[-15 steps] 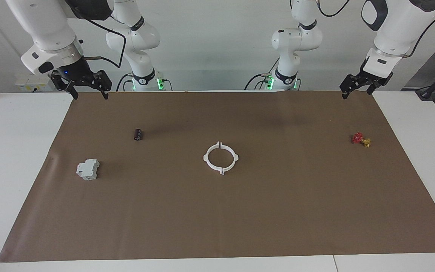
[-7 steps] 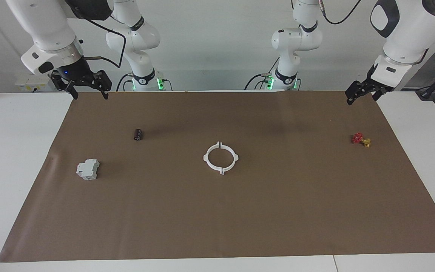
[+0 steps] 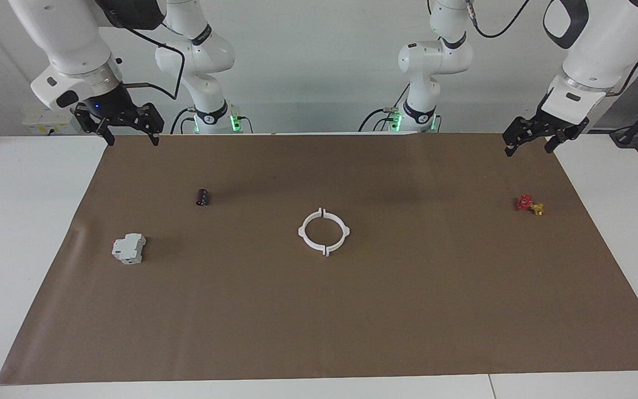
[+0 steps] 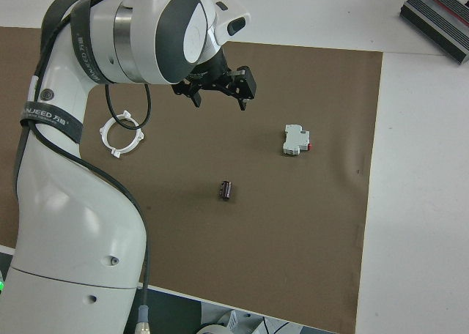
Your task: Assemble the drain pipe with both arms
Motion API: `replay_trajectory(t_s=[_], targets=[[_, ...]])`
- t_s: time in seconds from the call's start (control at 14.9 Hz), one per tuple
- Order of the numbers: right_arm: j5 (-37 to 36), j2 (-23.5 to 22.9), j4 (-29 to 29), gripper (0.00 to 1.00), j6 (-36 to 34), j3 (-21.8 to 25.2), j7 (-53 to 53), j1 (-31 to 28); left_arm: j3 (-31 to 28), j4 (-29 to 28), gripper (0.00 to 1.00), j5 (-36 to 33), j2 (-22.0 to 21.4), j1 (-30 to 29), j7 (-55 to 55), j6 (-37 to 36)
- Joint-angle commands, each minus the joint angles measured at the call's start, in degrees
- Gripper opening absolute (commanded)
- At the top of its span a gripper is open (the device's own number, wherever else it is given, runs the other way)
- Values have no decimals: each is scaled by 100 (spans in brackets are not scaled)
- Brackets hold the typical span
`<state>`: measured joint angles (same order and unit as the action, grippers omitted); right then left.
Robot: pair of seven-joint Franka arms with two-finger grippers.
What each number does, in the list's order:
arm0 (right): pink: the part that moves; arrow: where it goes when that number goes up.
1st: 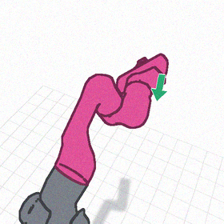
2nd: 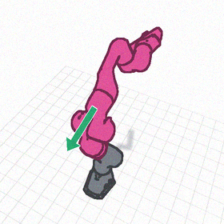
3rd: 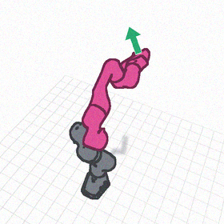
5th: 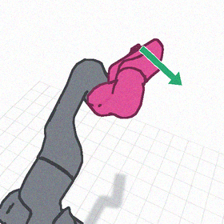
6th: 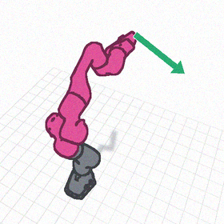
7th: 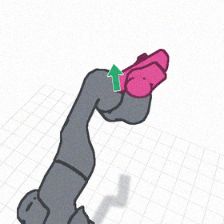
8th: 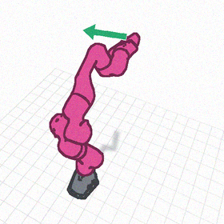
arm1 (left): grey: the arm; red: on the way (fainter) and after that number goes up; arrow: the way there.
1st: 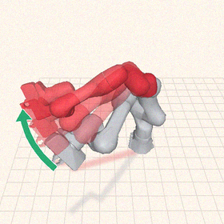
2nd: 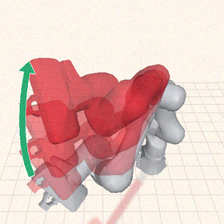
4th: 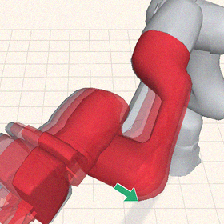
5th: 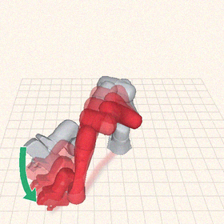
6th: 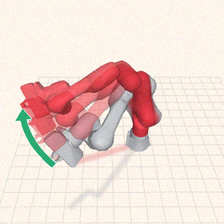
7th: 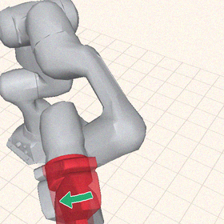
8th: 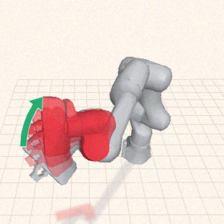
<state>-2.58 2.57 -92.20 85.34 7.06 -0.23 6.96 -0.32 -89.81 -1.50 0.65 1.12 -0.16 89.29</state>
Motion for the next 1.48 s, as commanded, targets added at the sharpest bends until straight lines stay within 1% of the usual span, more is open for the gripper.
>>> replay_trajectory(t_s=[0.0, 0.74, 1.08, 1.28, 1.41], targets=[[118, 86, -44, 100, -44, -55, -170, -116, -29, -221, 100, 333, -100, -6, -186, 229], [127, 86, -44, 100, -44, -55, -170, -116, -73, -230, 100, 405, -100, 11, -204, 115], [127, 86, -44, 100, -44, -55, -170, -116, -55, -239, 100, 396, -109, 99, -125, -70], [127, 86, -44, 100, -44, -55, -170, -116, -29, -221, 100, 388, -109, 108, -125, -8], [127, 86, -44, 100, -44, -55, -170, -116, 102, -204, 100, 388, -109, 108, -125, 10]])
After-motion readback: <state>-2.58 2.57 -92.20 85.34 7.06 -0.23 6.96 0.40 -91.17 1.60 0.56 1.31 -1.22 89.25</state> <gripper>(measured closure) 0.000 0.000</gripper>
